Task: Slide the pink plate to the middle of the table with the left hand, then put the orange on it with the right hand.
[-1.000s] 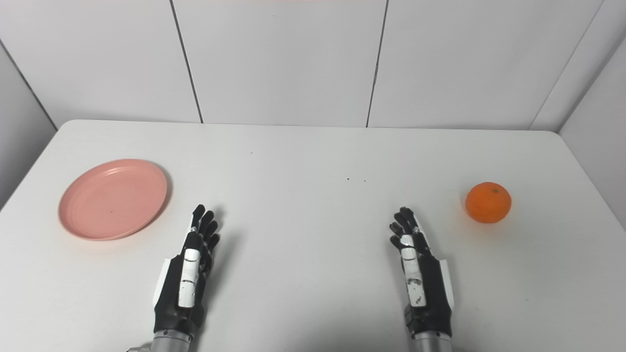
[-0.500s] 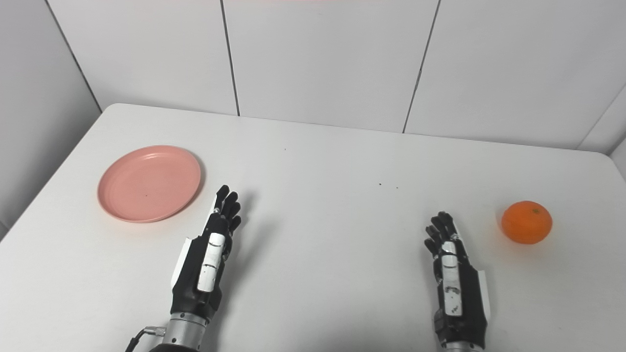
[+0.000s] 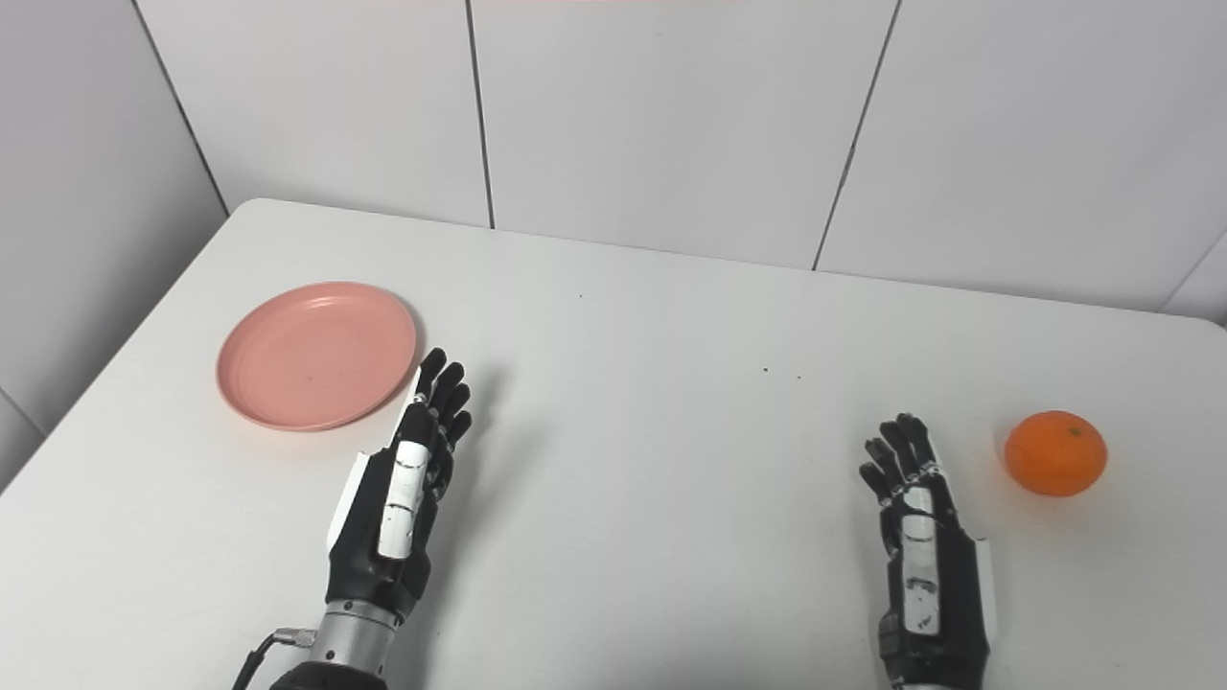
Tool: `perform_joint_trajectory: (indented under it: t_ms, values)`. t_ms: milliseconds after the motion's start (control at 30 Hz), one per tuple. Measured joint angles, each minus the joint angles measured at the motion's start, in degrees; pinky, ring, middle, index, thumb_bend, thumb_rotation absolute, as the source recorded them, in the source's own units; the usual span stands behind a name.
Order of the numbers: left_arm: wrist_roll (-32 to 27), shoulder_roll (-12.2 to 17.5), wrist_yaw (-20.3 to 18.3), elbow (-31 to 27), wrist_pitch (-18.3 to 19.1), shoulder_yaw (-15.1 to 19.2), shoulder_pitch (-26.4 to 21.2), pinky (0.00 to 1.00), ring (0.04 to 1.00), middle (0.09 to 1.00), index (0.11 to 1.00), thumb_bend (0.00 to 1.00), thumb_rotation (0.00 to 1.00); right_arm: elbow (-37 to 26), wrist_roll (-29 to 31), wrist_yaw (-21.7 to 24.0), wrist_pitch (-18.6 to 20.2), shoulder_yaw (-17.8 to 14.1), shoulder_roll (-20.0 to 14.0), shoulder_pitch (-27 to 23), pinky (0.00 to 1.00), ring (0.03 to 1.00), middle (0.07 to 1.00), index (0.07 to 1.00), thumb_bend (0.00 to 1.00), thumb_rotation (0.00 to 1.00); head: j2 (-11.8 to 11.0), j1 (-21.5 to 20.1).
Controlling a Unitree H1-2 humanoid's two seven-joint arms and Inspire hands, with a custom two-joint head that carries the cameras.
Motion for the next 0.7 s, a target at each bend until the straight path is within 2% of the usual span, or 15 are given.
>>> perform_joint_trajectory:
  t_ms: [167, 300, 367, 433, 500, 600, 700]
  values:
    - [-2.13, 0.26, -0.65, -3.53, 4.56, 2.51, -1.22, 1.00, 0.979, 0.981, 0.992, 0.88, 0.97, 0.57, -0.21, 0.00, -0.07, -0.12, -0.02, -0.29, 0.89, 0.898, 0.903, 0.891, 0.77, 0.86, -0.53, 0.00]
    - [-4.11, 0.61, -2.45, -8.09, 10.14, 4.02, -3.25, 1.00, 0.962, 0.968, 0.981, 0.90, 0.98, 1.15, -0.22, 0.14, -0.21, -0.26, -0.15, -0.45, 0.90, 0.901, 0.905, 0.892, 0.77, 0.86, -1.05, -0.09]
    - [-5.46, 1.26, -2.69, -10.73, 14.17, 5.67, -5.07, 1.00, 0.947, 0.956, 0.969, 0.93, 0.96, 1.47, -0.24, 0.23, -0.38, -0.26, -0.18, -0.48, 0.90, 0.904, 0.907, 0.892, 0.77, 0.86, -1.23, -0.18]
    - [-6.15, 2.90, -2.73, -12.47, 17.05, 6.86, -7.56, 0.98, 0.926, 0.943, 0.950, 0.96, 0.95, 1.74, -0.27, 0.34, -0.51, -0.27, -0.29, -0.55, 0.91, 0.908, 0.909, 0.891, 0.77, 0.86, -1.32, -0.09]
    - [-7.14, 6.26, -3.20, -12.98, 18.30, 7.71, -10.30, 0.95, 0.912, 0.931, 0.948, 0.96, 0.93, 1.91, -0.29, 0.74, -0.66, -0.26, -0.31, -0.58, 0.91, 0.908, 0.909, 0.888, 0.77, 0.86, -1.50, 0.09]
    - [-10.15, 11.71, -5.10, -11.87, 18.50, 9.35, -13.94, 0.92, 0.905, 0.917, 0.943, 0.98, 0.91, 2.02, -0.36, 0.92, -1.22, -0.27, -0.27, -0.54, 0.91, 0.906, 0.906, 0.886, 0.78, 0.86, -1.85, 0.87]
    - [-12.19, 14.16, -6.22, -8.58, 17.86, 11.21, -16.11, 0.89, 0.907, 0.924, 0.950, 1.00, 0.89, 2.21, -0.46, 1.11, -2.00, -0.40, -0.28, -0.57, 0.91, 0.907, 0.908, 0.886, 0.78, 0.87, -1.94, 1.05]
